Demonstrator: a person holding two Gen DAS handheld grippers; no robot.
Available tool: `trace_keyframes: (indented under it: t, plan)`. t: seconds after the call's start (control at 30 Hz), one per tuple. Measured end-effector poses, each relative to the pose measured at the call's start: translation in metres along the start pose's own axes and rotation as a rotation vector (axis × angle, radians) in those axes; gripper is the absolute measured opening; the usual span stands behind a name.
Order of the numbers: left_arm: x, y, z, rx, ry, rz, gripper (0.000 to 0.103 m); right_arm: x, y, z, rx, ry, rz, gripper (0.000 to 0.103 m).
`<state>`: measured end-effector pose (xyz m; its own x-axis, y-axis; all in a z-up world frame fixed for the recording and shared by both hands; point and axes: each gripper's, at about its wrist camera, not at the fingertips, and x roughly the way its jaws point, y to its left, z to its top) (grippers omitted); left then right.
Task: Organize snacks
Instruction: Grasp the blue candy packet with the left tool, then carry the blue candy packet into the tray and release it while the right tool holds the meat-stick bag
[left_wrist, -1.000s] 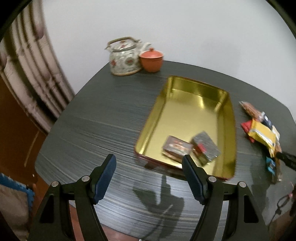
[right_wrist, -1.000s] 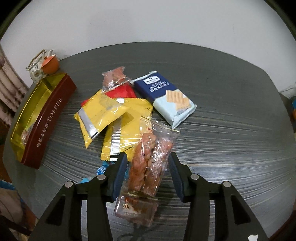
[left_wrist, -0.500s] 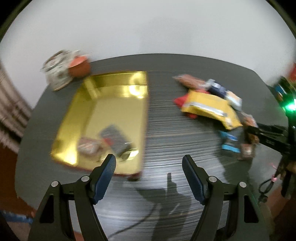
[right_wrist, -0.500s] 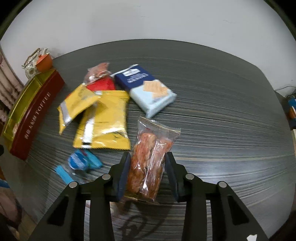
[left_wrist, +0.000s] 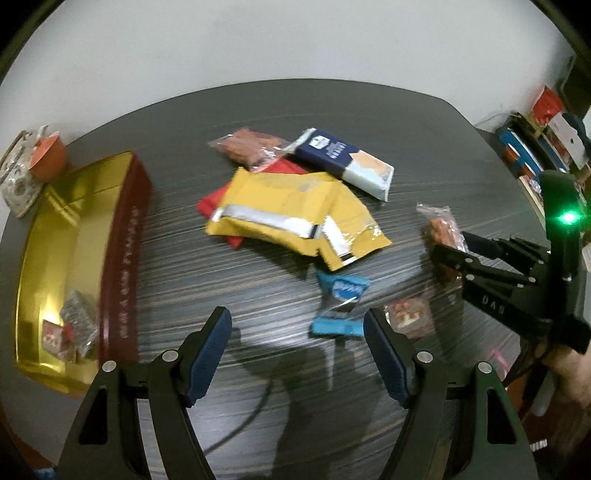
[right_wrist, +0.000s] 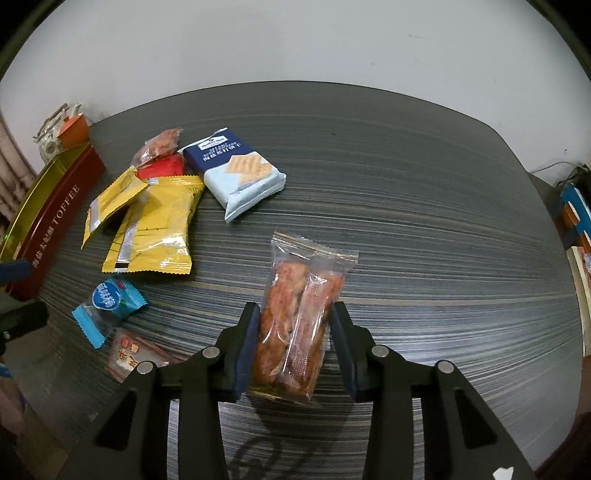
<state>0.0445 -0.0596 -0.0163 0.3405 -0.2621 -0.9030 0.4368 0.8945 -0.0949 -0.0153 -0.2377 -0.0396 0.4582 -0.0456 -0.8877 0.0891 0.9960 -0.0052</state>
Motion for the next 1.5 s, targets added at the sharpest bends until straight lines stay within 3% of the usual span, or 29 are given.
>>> trace_keyframes:
  t: [0.2,0.47,0.67,0.9,1.5]
  plan:
    - [0.02,-0.014,0.01,-0.001,0.043,-0.016,0.074,0.002,-0.011,0.002,0.042,0.016,0.035,0.037]
    - [0.036,-0.022,0.013,0.02,0.087,0.009,0.06,0.004,-0.013,0.002,0.044,0.02,0.036,0.037]
    - [0.042,-0.025,0.015,0.021,0.113,0.001,0.056,0.003,-0.014,0.0,0.048,0.019,0.038,0.037]
    - [0.052,-0.031,0.015,0.024,0.135,0.0,0.038,0.003,-0.013,0.0,0.047,0.017,0.037,0.037]
    - [0.028,-0.027,0.009,0.039,0.099,0.001,0.034,0.004,-0.012,0.001,0.037,0.015,0.029,0.038]
